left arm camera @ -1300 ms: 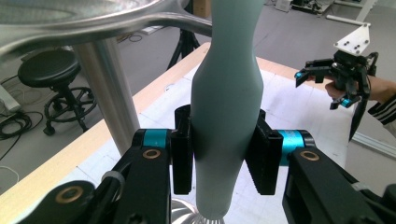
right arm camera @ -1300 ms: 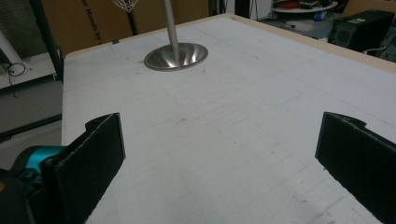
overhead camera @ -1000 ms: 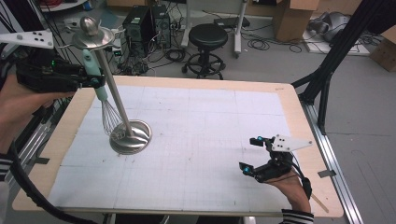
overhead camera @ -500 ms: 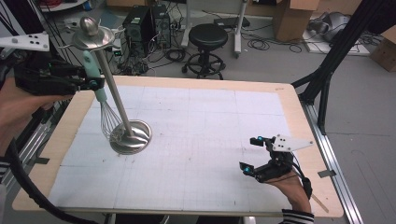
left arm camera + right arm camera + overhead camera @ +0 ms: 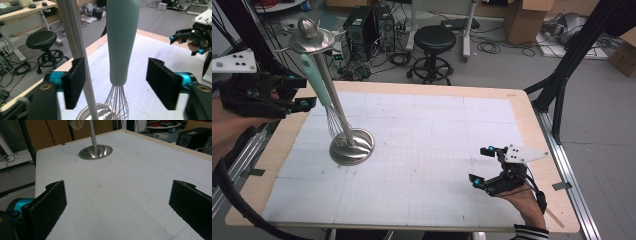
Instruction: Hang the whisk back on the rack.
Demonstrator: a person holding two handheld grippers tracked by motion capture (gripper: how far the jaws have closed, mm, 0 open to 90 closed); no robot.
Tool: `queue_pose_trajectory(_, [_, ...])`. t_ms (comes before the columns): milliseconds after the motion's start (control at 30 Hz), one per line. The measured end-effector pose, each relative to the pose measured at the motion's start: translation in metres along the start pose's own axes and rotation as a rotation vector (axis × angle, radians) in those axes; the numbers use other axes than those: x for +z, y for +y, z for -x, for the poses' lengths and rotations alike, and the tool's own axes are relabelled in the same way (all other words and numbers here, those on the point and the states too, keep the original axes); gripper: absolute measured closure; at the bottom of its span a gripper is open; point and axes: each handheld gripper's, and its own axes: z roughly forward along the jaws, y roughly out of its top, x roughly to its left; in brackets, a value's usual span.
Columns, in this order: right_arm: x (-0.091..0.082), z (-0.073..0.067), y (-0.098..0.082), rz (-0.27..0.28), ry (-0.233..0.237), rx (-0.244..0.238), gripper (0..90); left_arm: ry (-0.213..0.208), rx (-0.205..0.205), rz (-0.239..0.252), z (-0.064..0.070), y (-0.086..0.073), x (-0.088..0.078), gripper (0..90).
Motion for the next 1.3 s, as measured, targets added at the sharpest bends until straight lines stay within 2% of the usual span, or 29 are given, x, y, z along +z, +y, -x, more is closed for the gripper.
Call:
queue_pose_trajectory(100, [-0.001,-0.001,0.0,0.003,-0.003,0.007,0.5,-0.003,0.012,0.004,0.002,-0.009,-0.003,22.9])
queue_pose_trajectory(267, [-0.004,-0.002,0.0,0.011,-0.008,0.01,0.5,-0.027,0.033,0.017,0.004,-0.025,-0.008,15.6])
queue_pose_trajectory(367, [-0.005,-0.003,0.0,0.012,-0.01,0.008,0.5,-0.014,0.055,0.029,0.006,-0.035,-0.01,10.2])
queue_pose_trajectory(567, [-0.006,-0.004,-0.001,0.015,-0.014,0.016,0.5,0.004,0.065,0.032,0.008,-0.052,-0.015,1.6])
queue_pose_trajectory(833, [-0.008,-0.004,-0.002,0.017,-0.026,0.019,0.5,0.008,0.063,0.051,0.02,-0.08,-0.021,1.7])
queue_pose_trajectory(933, [-0.01,-0.005,-0.003,0.017,-0.033,0.021,0.5,0.014,0.055,0.069,0.025,-0.097,-0.022,1.6])
queue_pose_trajectory(1133, [-0.012,-0.005,-0.004,0.021,-0.053,0.022,0.5,0.003,0.022,0.085,0.034,-0.127,-0.018,1.7])
queue_pose_trajectory(1300, [-0.013,-0.005,-0.005,0.022,-0.072,0.024,0.5,-0.008,0.009,0.089,0.042,-0.142,-0.009,1.7])
